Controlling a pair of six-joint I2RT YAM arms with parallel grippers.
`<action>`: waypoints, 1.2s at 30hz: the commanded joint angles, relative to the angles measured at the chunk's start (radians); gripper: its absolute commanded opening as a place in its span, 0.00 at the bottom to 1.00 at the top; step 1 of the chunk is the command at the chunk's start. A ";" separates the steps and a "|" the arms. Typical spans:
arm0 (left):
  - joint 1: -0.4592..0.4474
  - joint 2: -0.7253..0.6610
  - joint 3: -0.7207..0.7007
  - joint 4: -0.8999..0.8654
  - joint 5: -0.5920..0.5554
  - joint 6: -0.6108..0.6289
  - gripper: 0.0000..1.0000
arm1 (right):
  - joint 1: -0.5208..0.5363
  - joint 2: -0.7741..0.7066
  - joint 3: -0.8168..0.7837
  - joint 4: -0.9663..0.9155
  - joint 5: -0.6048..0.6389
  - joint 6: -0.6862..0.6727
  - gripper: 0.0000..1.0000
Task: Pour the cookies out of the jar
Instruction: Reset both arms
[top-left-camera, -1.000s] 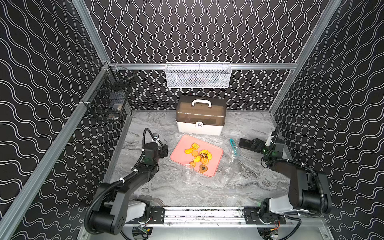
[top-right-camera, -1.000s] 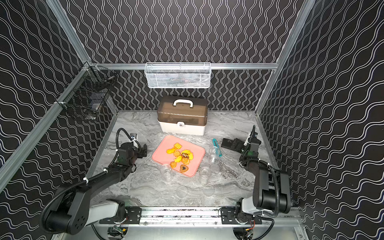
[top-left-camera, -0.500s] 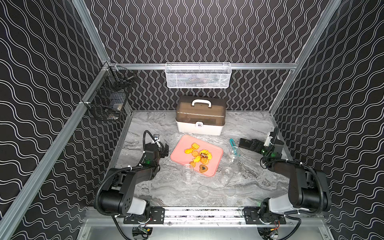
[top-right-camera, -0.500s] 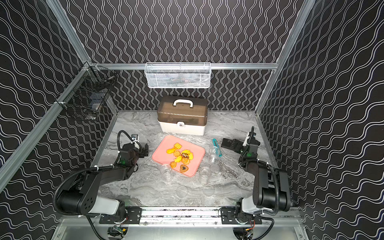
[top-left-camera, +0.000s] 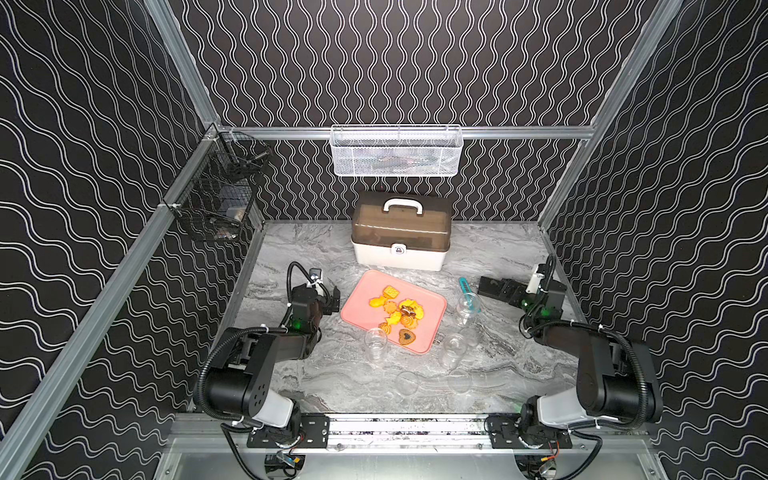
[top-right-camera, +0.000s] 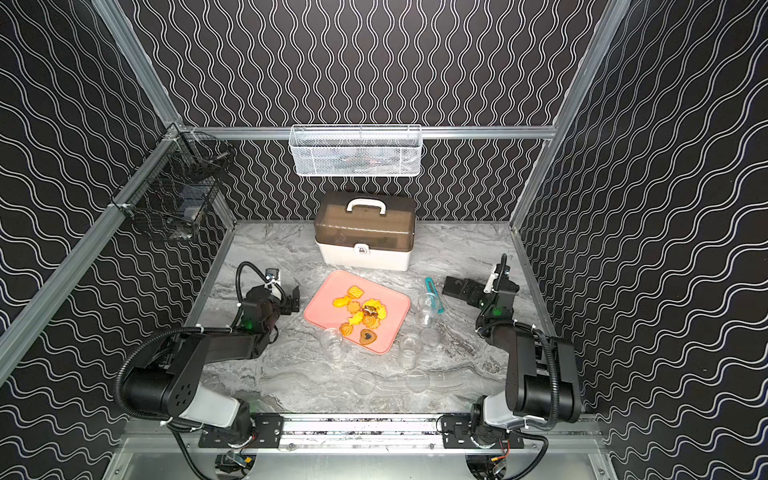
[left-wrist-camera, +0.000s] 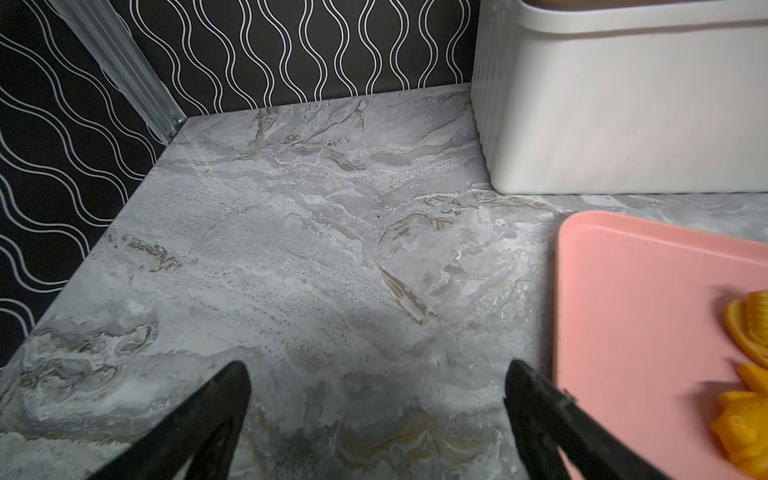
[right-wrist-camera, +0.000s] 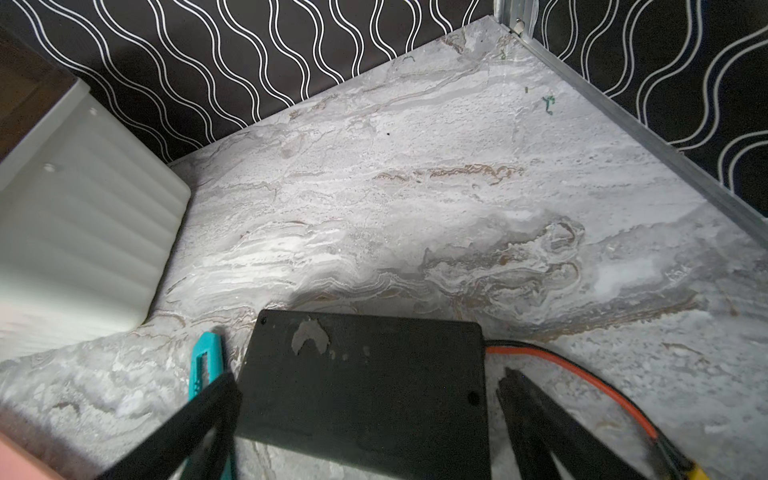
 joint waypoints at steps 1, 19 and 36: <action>0.002 0.016 -0.003 0.066 -0.007 0.002 0.99 | 0.005 -0.006 -0.010 0.066 -0.014 -0.027 1.00; 0.001 0.090 -0.022 0.160 0.061 0.032 0.98 | 0.027 -0.020 -0.102 0.236 -0.003 -0.066 1.00; 0.002 0.120 -0.016 0.177 0.029 0.016 0.99 | 0.049 0.092 -0.156 0.434 0.000 -0.091 1.00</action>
